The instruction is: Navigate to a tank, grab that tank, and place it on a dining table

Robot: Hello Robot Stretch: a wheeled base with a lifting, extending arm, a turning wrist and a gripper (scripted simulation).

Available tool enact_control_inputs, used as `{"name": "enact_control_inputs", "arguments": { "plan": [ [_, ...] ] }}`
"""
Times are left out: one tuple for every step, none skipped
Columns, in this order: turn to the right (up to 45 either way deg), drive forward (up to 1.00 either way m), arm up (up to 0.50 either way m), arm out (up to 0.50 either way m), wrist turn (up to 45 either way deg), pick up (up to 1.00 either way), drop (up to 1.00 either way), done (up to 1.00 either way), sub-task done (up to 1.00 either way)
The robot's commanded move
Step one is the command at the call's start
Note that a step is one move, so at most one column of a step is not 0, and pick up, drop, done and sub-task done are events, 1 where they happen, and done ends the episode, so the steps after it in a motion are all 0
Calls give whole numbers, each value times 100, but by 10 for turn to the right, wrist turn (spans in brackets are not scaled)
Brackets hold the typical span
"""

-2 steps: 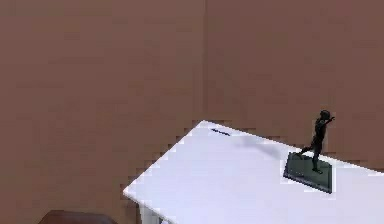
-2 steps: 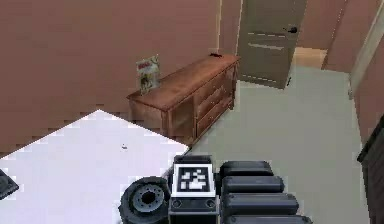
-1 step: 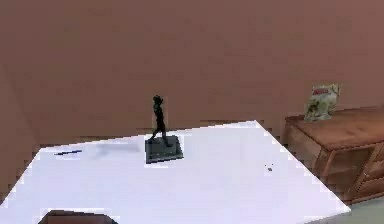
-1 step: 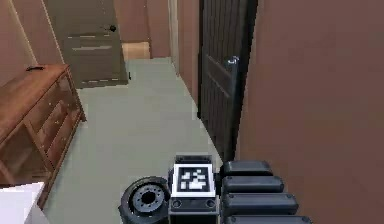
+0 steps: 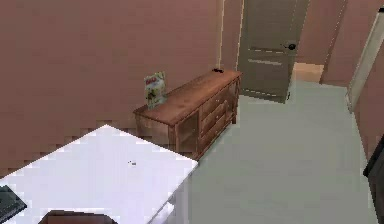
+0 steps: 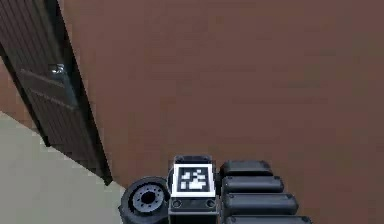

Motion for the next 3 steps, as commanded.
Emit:
{"name": "enact_control_inputs", "arguments": {
  "plan": [
    [210, 0, 0, 0, 0, 0, 0, 0, 0],
    [-450, 0, 0, 0, 0, 0, 0, 0, 0],
    [-450, 0, 0, 0, 0, 0, 0, 0, 0]
  ]
}}
